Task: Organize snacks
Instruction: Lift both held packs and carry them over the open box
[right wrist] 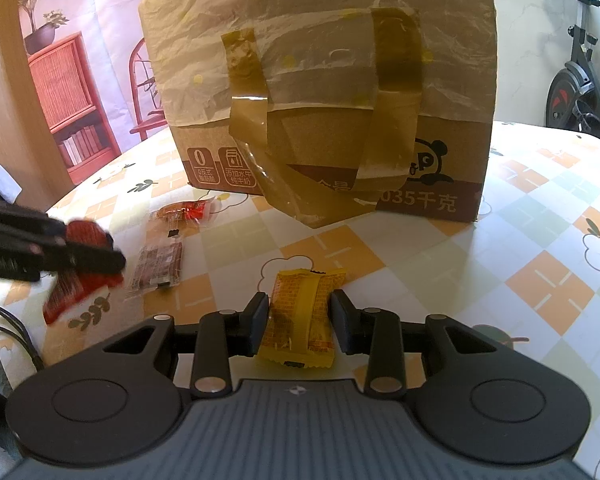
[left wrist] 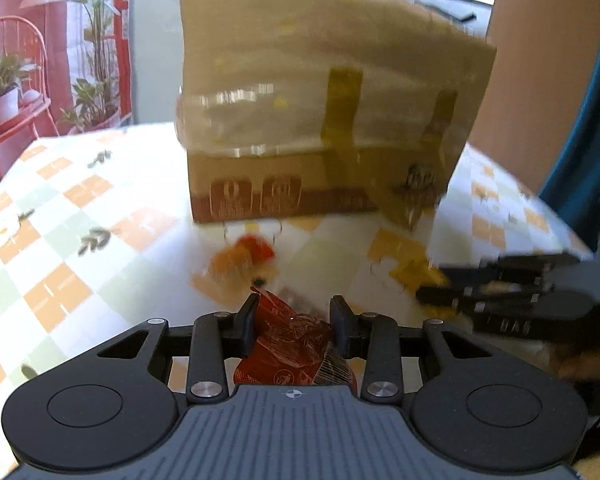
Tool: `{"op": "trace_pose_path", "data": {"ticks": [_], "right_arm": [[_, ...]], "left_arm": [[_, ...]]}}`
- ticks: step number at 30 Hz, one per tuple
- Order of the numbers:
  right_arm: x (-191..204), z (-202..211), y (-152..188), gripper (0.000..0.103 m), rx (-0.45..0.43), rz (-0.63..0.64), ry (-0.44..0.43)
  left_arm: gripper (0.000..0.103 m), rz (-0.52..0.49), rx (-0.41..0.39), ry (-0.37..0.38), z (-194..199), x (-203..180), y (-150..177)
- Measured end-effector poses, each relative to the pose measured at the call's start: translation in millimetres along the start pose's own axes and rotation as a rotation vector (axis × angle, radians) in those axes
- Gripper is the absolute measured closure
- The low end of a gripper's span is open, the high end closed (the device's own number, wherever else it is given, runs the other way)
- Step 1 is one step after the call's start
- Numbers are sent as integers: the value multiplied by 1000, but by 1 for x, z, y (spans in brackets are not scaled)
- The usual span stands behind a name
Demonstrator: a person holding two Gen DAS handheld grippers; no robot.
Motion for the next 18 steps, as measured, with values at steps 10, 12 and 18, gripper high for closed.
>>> {"op": "trace_pose_path", "data": {"ticks": [10,12,18], "right_arm": [[0,30,-17,67,-63,0,-3],[0,39,-22,67,-85,2,0],[-4,72,-53,67,-191,14,11]], "left_arm": [[64,-22,-134,37,23,-13,-49],[64,-22,-168,50,30,-16,-61],[64,-50,-273,82,47,-24,-103]]}}
Point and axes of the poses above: each gripper's, at about its wrist camera, not at the fingertips, and z roughly against the way its jaws point, x to its left, y to its underside, the point moved 4 cm from there along -z, roughly the way its jaws point, and after that the axes turned 2 degrees about z, right-handed, at the moved point
